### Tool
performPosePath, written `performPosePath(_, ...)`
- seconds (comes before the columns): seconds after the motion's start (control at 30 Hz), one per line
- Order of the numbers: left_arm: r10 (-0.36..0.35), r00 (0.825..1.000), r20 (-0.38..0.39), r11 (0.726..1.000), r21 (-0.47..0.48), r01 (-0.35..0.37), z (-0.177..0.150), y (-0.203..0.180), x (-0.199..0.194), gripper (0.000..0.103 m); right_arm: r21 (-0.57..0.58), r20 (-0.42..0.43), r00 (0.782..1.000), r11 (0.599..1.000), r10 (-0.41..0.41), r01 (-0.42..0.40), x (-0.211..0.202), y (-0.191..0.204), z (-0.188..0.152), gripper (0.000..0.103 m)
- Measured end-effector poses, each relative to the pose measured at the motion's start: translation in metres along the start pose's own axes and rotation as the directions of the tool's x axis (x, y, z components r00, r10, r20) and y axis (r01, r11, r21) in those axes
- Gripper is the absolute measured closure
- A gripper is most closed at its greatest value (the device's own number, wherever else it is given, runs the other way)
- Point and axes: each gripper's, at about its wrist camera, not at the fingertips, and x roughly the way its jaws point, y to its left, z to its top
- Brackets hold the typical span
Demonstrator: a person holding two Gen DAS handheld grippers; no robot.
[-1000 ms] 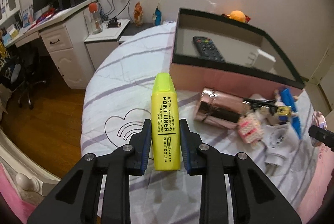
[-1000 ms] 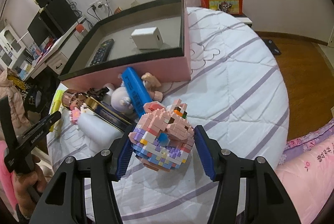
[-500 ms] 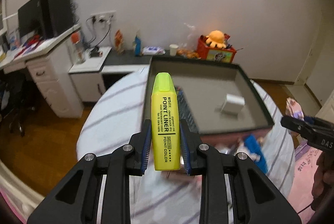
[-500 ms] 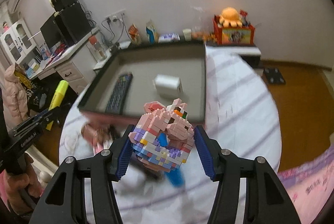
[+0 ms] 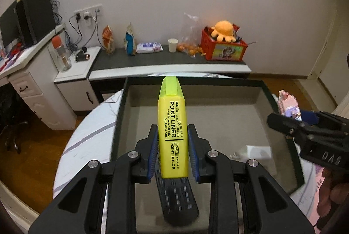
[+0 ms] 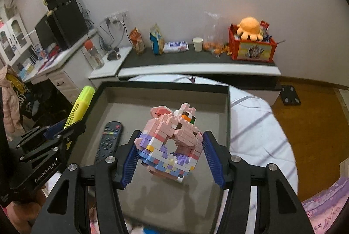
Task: Organize rigid objects
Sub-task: 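Carry highlighter and block figure into the pink box and open both tools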
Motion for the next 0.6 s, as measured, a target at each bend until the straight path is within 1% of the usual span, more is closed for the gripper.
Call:
performPosePath(0.1,-0.006,0.999,-0.037,1.000,0.003,0.006,0.001,-0.004,0.019,0.077,0.001,-0.059,0.998,1.000,-0.006,0.006,0.028,-0.002,0.002,0.045)
performPosePath(0.2,-0.004,0.998,-0.068,1.000,0.015,0.005,-0.001,-0.008,0.031,0.077,-0.010,-0.098,0.995,1.000,-0.017,0.016,0.044,-0.001,0.002,0.045)
performPosePath(0.27,0.004,0.996,-0.088,1.000,0.020,-0.002,-0.003,-0.010,0.035,0.076,-0.014,-0.110,0.994,1.000,-0.025,0.023,0.048,0.000,0.001,0.045)
performPosePath(0.33,0.025,0.995,-0.102,0.999,0.029,-0.022,-0.005,-0.011,0.037,0.072,-0.013,-0.116,0.993,0.999,-0.036,0.035,0.050,0.001,0.000,0.044)
performPosePath(0.37,0.028,0.994,-0.104,0.999,0.030,-0.025,-0.006,-0.011,0.037,0.061,-0.013,-0.118,0.992,0.999,-0.041,0.040,0.051,0.000,-0.001,0.044)
performPosePath(0.4,0.034,0.994,-0.101,0.999,0.030,-0.031,-0.006,-0.011,0.037,0.044,-0.009,-0.120,0.992,0.999,-0.043,0.042,0.051,0.000,-0.001,0.044)
performPosePath(0.43,0.051,0.995,-0.091,0.998,0.027,-0.049,-0.006,-0.009,0.034,0.035,-0.007,-0.118,0.992,0.999,-0.042,0.042,0.050,-0.001,-0.001,0.044)
performPosePath(0.47,0.059,0.995,-0.080,0.998,0.024,-0.057,-0.006,-0.008,0.031,0.019,-0.005,-0.113,0.993,0.999,-0.041,0.040,0.049,-0.001,-0.001,0.039)
performPosePath(0.5,0.066,0.996,-0.067,0.998,0.018,-0.065,-0.006,-0.007,0.026,0.014,0.001,-0.107,0.993,0.999,-0.038,0.038,0.047,-0.002,0.000,0.035)
performPosePath(0.53,0.073,0.996,-0.056,0.997,0.013,-0.072,-0.006,-0.005,0.022,0.011,0.008,-0.100,0.994,0.999,-0.040,0.041,0.045,-0.002,0.000,0.026)
performPosePath(0.57,0.072,0.996,-0.051,0.997,0.011,-0.072,-0.006,-0.003,0.018,0.007,0.012,-0.092,0.995,0.999,-0.045,0.046,0.042,-0.003,0.000,0.023)
performPosePath(0.6,0.072,0.996,-0.045,0.997,0.011,-0.071,-0.006,-0.002,0.014,0.005,0.017,-0.086,0.996,0.999,-0.033,0.035,0.040,-0.003,-0.001,0.023)
